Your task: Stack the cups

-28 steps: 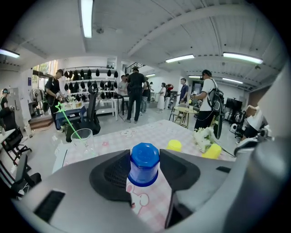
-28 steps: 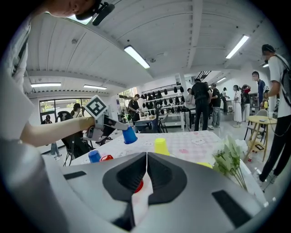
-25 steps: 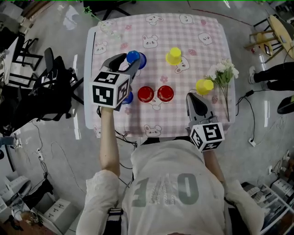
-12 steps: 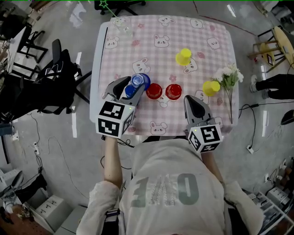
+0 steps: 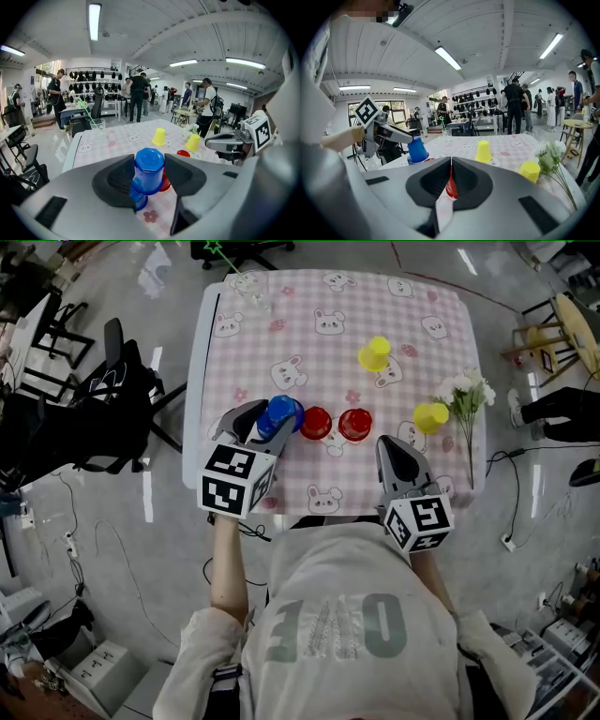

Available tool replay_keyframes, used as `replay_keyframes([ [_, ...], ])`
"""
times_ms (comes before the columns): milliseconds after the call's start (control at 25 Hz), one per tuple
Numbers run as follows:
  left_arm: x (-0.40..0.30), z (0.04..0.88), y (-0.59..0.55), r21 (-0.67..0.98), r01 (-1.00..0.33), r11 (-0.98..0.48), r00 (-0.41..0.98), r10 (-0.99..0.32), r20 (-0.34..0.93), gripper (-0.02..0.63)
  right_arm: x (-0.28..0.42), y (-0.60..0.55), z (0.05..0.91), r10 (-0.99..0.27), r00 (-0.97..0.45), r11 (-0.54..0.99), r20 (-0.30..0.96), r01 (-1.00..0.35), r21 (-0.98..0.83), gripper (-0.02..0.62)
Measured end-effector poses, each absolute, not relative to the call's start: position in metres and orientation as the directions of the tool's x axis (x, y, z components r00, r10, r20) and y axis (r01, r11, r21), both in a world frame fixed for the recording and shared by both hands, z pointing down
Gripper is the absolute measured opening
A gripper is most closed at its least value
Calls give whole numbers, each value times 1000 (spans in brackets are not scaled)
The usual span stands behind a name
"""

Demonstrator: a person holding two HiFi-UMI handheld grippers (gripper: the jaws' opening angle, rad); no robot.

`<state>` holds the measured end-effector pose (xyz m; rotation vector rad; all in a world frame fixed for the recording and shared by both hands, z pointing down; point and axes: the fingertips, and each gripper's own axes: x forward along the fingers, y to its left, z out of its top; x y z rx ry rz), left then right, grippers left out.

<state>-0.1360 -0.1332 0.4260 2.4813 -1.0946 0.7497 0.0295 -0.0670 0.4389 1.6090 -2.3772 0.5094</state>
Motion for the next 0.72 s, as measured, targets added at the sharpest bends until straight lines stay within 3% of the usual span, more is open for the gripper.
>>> replay_keyframes([
  [480,-130,426,-129,56,-745,-665,574,-596,562,218,29,-66,441,-847,-379,344,374,-926,-158,29],
  [720,-120,378,-131,86,-763,-641,611,-670,422,219,31,-61,440,-853,-373,338,366,-928,-158,29],
])
